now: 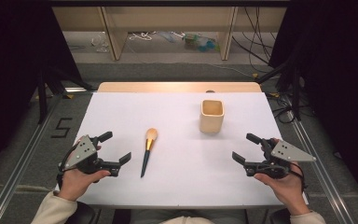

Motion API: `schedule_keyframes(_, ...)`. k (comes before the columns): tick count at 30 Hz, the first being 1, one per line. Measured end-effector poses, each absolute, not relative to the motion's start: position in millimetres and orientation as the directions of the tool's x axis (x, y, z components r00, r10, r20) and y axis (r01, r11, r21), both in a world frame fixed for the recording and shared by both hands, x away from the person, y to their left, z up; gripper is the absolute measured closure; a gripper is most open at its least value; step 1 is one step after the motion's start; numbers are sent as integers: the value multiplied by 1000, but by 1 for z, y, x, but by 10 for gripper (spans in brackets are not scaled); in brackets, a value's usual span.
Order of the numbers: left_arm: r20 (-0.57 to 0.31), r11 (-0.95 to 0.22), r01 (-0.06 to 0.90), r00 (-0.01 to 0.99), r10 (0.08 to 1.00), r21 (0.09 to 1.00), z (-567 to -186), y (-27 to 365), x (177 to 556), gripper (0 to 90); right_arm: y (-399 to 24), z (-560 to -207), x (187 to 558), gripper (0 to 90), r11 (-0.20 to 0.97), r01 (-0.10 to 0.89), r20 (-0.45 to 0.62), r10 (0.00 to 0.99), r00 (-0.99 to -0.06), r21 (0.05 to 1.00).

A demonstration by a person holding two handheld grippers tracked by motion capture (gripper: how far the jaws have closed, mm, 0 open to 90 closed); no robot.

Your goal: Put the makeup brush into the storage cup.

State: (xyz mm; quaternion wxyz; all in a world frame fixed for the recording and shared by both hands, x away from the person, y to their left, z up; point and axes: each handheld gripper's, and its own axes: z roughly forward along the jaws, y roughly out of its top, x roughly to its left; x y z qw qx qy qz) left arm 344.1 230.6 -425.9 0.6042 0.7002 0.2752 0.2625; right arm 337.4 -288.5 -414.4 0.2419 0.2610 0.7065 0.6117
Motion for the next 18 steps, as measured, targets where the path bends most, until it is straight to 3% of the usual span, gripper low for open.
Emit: schedule_keyframes(18, 16, -72, 53, 683, 730, 996, -420, 217, 367, 2, -288, -415, 338, 171, 116, 68, -28, 671, -741, 991)
